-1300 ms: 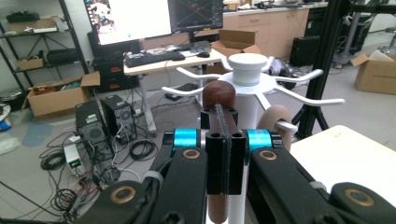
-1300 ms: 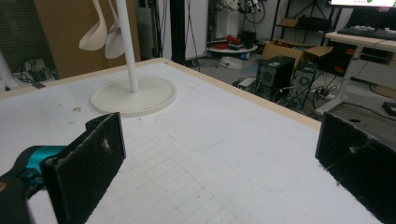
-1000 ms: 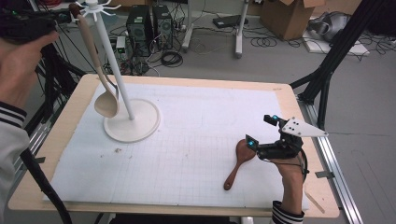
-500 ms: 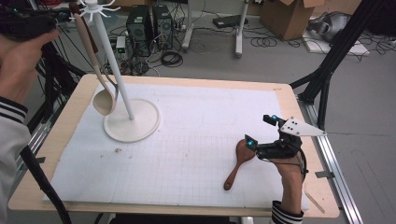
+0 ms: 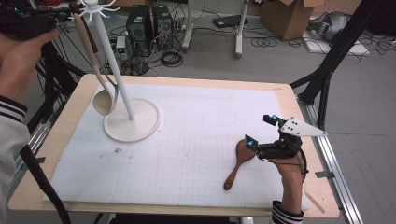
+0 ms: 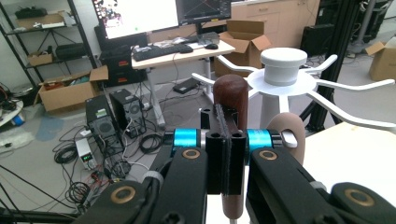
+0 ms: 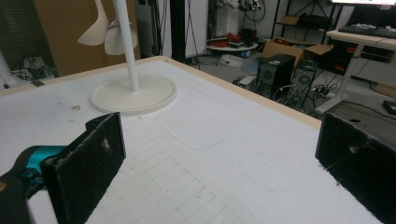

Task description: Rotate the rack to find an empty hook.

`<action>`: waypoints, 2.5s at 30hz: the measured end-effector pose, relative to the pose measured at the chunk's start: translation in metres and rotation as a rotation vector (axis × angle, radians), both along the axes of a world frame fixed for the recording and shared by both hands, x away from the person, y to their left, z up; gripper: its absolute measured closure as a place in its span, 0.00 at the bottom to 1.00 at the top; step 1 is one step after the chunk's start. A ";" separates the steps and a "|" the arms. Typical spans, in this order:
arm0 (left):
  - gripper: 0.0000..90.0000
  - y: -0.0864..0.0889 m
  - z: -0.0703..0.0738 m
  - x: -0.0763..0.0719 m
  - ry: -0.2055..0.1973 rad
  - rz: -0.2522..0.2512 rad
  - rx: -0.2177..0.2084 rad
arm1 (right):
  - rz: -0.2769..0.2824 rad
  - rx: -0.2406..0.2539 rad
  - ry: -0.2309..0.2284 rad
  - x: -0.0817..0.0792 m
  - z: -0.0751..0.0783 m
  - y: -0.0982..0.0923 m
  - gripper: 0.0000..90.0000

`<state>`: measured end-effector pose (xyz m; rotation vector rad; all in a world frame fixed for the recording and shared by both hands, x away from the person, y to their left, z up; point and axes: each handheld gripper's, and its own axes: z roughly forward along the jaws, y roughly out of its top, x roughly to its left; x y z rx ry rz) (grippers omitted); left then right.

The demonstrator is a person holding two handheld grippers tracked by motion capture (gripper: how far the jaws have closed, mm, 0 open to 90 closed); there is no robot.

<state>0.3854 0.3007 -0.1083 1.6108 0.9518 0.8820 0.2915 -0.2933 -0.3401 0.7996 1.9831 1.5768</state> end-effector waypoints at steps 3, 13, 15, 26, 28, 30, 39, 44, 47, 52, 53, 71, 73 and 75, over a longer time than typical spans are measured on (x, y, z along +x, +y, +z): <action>1.00 0.000 0.000 -0.001 0.000 -0.001 0.003 | 0.000 -0.003 0.002 0.000 0.000 0.000 0.01; 1.00 0.010 -0.008 -0.012 -0.018 -0.054 -0.014 | 0.004 -0.005 -0.012 0.000 0.001 0.000 0.00; 0.96 0.012 -0.014 -0.017 -0.026 -0.079 -0.010 | 0.004 -0.007 -0.007 -0.001 0.001 -0.001 0.01; 0.82 0.013 -0.053 -0.046 -0.025 -0.287 -0.066 | -0.001 -0.007 -0.006 -0.003 0.002 -0.002 0.00; 0.78 0.010 -0.058 -0.051 -0.023 -0.306 -0.065 | -0.001 -0.007 -0.010 -0.003 0.001 -0.002 0.00; 0.70 0.006 -0.064 -0.055 -0.021 -0.342 -0.061 | -0.006 -0.004 -0.007 -0.003 0.001 -0.003 0.00; 0.40 -0.015 -0.093 -0.069 -0.037 -0.494 -0.083 | -0.003 -0.001 -0.010 -0.004 0.001 -0.005 0.00; 0.29 -0.019 -0.110 -0.074 -0.037 -0.520 -0.088 | 0.006 -0.004 -0.010 -0.004 0.001 -0.004 0.00; 0.20 -0.021 -0.120 -0.078 -0.035 -0.517 -0.069 | 0.003 -0.002 -0.004 -0.004 0.001 -0.004 0.00; 0.08 -0.029 -0.137 -0.083 -0.037 -0.514 -0.040 | 0.004 -0.006 -0.008 -0.004 0.001 -0.004 0.00; 0.06 -0.031 -0.140 -0.085 -0.043 -0.514 -0.035 | 0.006 -0.003 -0.003 -0.005 0.001 -0.004 0.00; 0.02 -0.043 -0.204 -0.102 -0.080 -0.496 -0.080 | 0.019 0.005 -0.017 -0.007 0.003 -0.002 0.00; 0.02 -0.044 -0.209 -0.103 -0.078 -0.502 -0.081 | 0.020 0.002 -0.017 -0.007 0.003 -0.002 0.00; 0.02 -0.044 -0.215 -0.104 -0.068 -0.499 -0.080 | 0.020 0.002 -0.013 -0.007 0.003 -0.001 0.00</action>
